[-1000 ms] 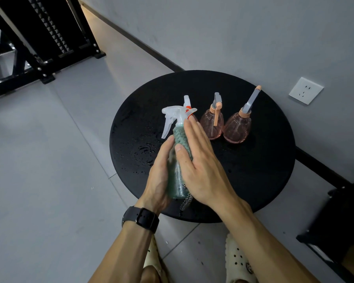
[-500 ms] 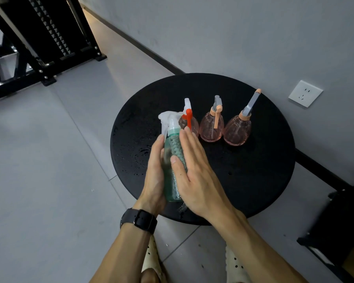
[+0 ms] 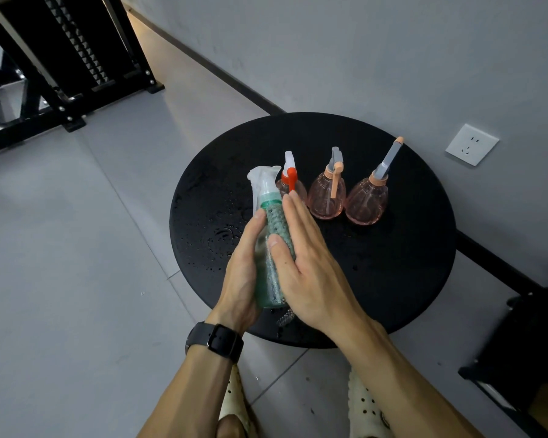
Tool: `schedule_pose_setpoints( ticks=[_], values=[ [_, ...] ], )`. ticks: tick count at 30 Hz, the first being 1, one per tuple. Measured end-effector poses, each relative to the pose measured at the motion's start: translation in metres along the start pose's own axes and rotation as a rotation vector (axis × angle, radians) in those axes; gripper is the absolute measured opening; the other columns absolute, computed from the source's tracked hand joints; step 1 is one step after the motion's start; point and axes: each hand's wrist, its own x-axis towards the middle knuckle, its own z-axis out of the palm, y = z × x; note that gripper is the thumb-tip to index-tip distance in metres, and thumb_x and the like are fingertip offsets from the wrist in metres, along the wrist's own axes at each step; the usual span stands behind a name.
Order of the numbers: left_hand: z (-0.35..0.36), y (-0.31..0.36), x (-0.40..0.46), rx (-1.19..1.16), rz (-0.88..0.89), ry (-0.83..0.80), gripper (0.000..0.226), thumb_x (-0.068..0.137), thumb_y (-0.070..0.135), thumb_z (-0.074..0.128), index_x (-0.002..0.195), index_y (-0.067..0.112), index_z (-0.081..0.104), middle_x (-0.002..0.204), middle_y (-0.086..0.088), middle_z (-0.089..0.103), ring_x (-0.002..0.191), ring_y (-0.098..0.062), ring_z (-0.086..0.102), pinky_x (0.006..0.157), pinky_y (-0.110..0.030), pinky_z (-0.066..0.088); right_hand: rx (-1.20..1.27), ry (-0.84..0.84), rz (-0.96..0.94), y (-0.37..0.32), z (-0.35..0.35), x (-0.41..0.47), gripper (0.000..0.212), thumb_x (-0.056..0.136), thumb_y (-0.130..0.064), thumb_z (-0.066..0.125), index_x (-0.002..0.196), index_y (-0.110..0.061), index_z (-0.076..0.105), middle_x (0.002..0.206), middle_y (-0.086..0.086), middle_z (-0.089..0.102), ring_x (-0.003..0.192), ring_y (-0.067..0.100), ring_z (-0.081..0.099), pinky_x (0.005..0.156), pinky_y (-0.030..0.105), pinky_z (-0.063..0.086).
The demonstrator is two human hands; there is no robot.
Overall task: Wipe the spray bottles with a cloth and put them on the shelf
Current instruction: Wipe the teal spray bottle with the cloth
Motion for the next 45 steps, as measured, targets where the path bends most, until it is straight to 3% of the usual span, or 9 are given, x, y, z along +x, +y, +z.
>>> schedule_pose_setpoints(
  ticks=[6, 15, 21, 28, 33, 36, 41, 45],
  values=[
    [-0.002, -0.004, 0.001, 0.156, -0.054, 0.026, 0.054, 0.094, 0.063, 0.047, 0.126, 0.024, 0.068, 0.123, -0.013, 0.069, 0.118, -0.031, 0.064, 0.109, -0.052, 0.042, 0.061, -0.014, 0.072, -0.002, -0.009, 0.011, 0.058, 0.104, -0.035, 0.029, 0.155, -0.026, 0.001, 0.161, -0.018, -0.007, 0.141, -0.013, -0.010, 0.117, 0.013, -0.002],
    [0.004, -0.004, -0.001, 0.169, -0.089, 0.021, 0.049, 0.099, 0.058, 0.042, 0.124, 0.024, 0.068, 0.118, -0.006, 0.072, 0.113, -0.019, 0.067, 0.104, -0.042, 0.047, -0.036, -0.012, 0.017, 0.003, 0.000, 0.008, 0.058, 0.104, -0.033, 0.027, 0.154, -0.023, -0.002, 0.161, -0.012, -0.010, 0.142, -0.010, -0.014, 0.112, 0.007, -0.008],
    [-0.007, -0.001, 0.002, 0.064, -0.055, 0.103, 0.060, 0.089, 0.066, 0.053, 0.127, 0.023, 0.067, 0.128, -0.012, 0.067, 0.121, -0.029, 0.063, 0.111, -0.049, 0.042, -0.006, -0.028, -0.010, -0.002, 0.006, 0.001, 0.058, 0.105, -0.031, 0.028, 0.153, -0.021, -0.003, 0.161, -0.012, -0.010, 0.141, -0.011, -0.014, 0.117, 0.015, -0.004],
    [-0.015, 0.002, 0.002, -0.075, 0.013, 0.180, 0.063, 0.092, 0.065, 0.051, 0.123, 0.014, 0.069, 0.130, -0.018, 0.065, 0.124, -0.032, 0.060, 0.109, -0.047, 0.043, -0.059, -0.045, -0.044, -0.004, 0.015, -0.007, 0.059, 0.105, -0.032, 0.028, 0.153, -0.020, -0.004, 0.162, -0.009, -0.010, 0.142, -0.009, -0.015, 0.115, 0.011, -0.006],
    [-0.009, 0.003, 0.000, -0.018, -0.005, 0.124, 0.057, 0.096, 0.063, 0.044, 0.118, 0.018, 0.073, 0.123, -0.013, 0.070, 0.115, -0.026, 0.066, 0.098, -0.040, 0.049, -0.040, -0.026, -0.035, -0.001, 0.010, -0.003, 0.059, 0.105, -0.031, 0.029, 0.153, -0.020, -0.003, 0.162, -0.010, -0.008, 0.142, -0.010, -0.014, 0.116, 0.012, -0.005],
    [-0.006, 0.002, 0.000, 0.050, -0.025, 0.118, 0.060, 0.093, 0.066, 0.047, 0.124, 0.021, 0.069, 0.127, -0.012, 0.068, 0.119, -0.027, 0.064, 0.103, -0.042, 0.047, -0.040, -0.016, -0.028, -0.001, 0.006, 0.001, 0.059, 0.105, -0.031, 0.028, 0.153, -0.021, -0.005, 0.161, -0.011, -0.010, 0.142, -0.010, -0.014, 0.118, 0.016, -0.004],
    [-0.001, -0.002, -0.001, 0.093, -0.069, 0.124, 0.052, 0.096, 0.062, 0.046, 0.123, 0.025, 0.070, 0.124, -0.006, 0.070, 0.116, -0.021, 0.067, 0.103, -0.041, 0.047, -0.036, 0.005, -0.020, 0.001, 0.001, 0.008, 0.058, 0.105, -0.031, 0.029, 0.154, -0.019, 0.000, 0.162, -0.011, -0.008, 0.142, -0.009, -0.013, 0.114, 0.010, -0.006],
    [0.005, -0.001, -0.003, 0.075, -0.068, 0.055, 0.052, 0.102, 0.055, 0.035, 0.133, 0.023, 0.062, 0.131, -0.003, 0.067, 0.123, -0.016, 0.062, 0.108, -0.036, 0.042, -0.025, -0.017, 0.013, 0.003, -0.002, 0.010, 0.057, 0.105, -0.031, 0.029, 0.154, -0.021, 0.002, 0.162, -0.012, -0.007, 0.142, -0.010, -0.012, 0.116, 0.011, -0.005]
  ],
)
